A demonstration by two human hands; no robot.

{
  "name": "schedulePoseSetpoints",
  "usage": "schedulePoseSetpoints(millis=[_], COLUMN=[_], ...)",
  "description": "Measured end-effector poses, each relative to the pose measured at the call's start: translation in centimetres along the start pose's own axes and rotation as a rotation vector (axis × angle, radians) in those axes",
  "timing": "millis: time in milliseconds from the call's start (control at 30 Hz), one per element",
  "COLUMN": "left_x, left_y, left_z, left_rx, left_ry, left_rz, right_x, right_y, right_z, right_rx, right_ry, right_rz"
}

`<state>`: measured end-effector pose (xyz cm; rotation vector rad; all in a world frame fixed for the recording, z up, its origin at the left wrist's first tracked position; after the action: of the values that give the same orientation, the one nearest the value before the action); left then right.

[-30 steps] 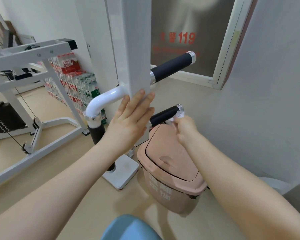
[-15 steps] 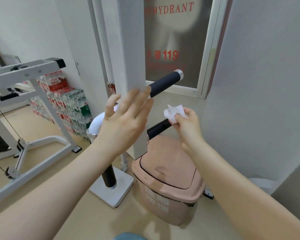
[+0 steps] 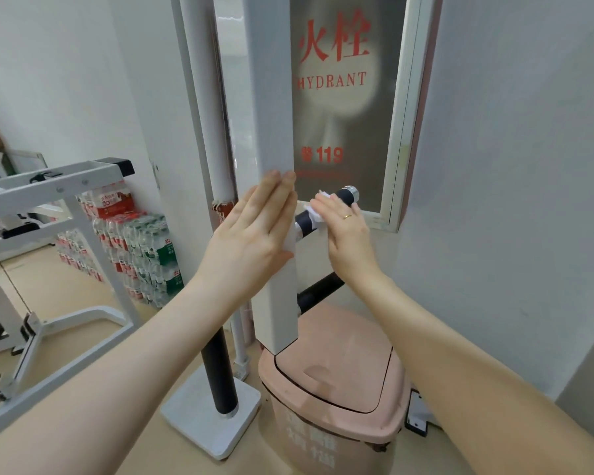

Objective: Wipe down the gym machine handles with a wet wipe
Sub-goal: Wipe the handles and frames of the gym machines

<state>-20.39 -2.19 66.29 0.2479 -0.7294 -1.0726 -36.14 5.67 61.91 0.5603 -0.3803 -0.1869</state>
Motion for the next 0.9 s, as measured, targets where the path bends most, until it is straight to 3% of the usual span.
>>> schedulePoseSetpoints(millis=[67, 133, 200, 267, 333, 500, 667, 833, 900], left_x=[0.2, 0.5, 0.8, 1.1, 1.4, 2.0, 2.1, 2.4, 2.3], left_y=[-0.2, -0.4, -0.6, -0.8, -0.9, -1.3, -1.5, -1.4, -1.4], left_z=[-0.1, -0.2, -0.4, -0.4, -0.3, -0.4, -0.3, -0.6, -0.6], left_rx=[0.006, 0.008, 0.018, 0.029, 0.031, 0.015, 0.025, -0.003, -0.016], left_ry=[0.013, 0.019, 0.008, -0.018, -0.037, -0.052, -0.096, -0.102, -0.106], left_rz=[-0.009, -0.016, -0.008, 0.008, 0.018, -0.037, -0.052, -0.066, -0.072], right_x=[1.2, 2.4, 1.3, -1.3, -1.9, -0.3, -2.0, -0.6, -2.0], right_y=[-0.5, -1.4, -1.7, -1.6, -1.5, -1.9, -1.2, -1.2, -0.5], right_z=[0.6, 0.0, 0.3, 1.8, 2.7, 1.7, 4.1, 2.4, 3.4], right_rx=[0.025, 0.124, 0.113, -0.005, -0.021, 0.125, 0.043, 0.218, 0.193], right_ry=[0.027, 0.202, 0.273, 0.113, -0.044, 0.380, -0.013, 0.328, 0.266], right_rz=[-0.001, 0.020, -0.017, -0.087, -0.108, -0.120, -0.087, -0.020, -0.053])
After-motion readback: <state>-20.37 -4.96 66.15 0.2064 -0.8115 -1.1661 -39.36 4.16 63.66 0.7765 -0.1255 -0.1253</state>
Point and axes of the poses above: each hand's wrist, its own z-axis towards the middle knuckle, its own y-axis out of the back of the hand, x = y × z, the point moved 1 cm from there along z, towards the middle knuckle, and after that the axes turned 5 degrees about -z, right-handed, at the moved point
